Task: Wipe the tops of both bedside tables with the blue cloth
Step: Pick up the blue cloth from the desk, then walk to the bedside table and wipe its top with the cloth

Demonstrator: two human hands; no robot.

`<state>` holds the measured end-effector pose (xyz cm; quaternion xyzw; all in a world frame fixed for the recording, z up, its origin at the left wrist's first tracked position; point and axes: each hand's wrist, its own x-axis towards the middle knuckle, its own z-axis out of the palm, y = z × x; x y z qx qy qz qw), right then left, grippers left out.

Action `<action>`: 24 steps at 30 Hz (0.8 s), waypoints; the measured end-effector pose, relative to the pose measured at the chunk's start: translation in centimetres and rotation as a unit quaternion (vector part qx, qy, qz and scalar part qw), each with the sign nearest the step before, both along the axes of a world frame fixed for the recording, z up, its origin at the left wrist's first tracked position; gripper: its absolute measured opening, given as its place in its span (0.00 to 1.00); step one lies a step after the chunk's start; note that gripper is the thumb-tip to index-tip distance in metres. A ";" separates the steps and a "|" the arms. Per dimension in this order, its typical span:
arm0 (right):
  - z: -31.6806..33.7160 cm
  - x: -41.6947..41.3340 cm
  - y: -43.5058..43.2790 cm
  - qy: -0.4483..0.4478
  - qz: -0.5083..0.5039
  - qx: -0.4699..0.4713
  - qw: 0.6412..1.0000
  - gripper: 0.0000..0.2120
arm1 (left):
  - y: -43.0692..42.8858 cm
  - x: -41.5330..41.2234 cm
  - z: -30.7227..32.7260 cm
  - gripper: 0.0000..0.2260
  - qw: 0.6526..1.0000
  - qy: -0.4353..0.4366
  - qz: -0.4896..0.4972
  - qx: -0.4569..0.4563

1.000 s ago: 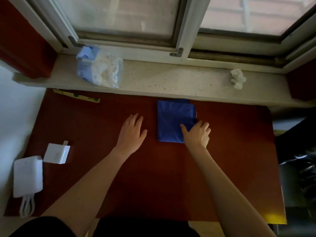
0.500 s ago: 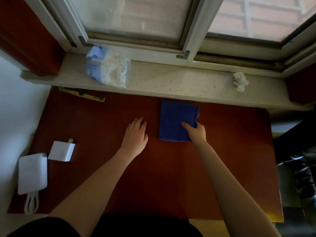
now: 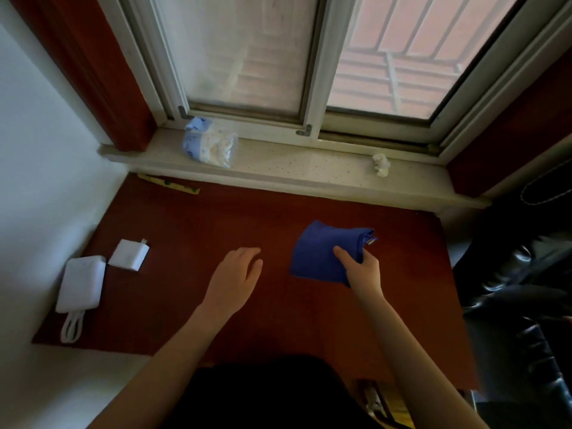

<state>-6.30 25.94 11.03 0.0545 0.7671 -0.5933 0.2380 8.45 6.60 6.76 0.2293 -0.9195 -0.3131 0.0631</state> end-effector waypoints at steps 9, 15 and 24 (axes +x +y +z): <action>-4.0 9.3 12.4 -0.095 -0.023 0.042 0.994 0.06 | 9.0 11.3 -4.2 0.17 0.983 -0.157 -0.018 0.094; -4.3 14.1 18.5 -0.107 -0.111 0.040 0.987 0.03 | 11.5 11.8 -4.3 0.16 0.963 -0.238 -0.079 0.103; -1.8 19.4 23.3 -0.017 -0.341 -0.023 0.940 0.03 | 14.7 1.7 -0.1 0.19 0.945 -0.162 -0.283 0.040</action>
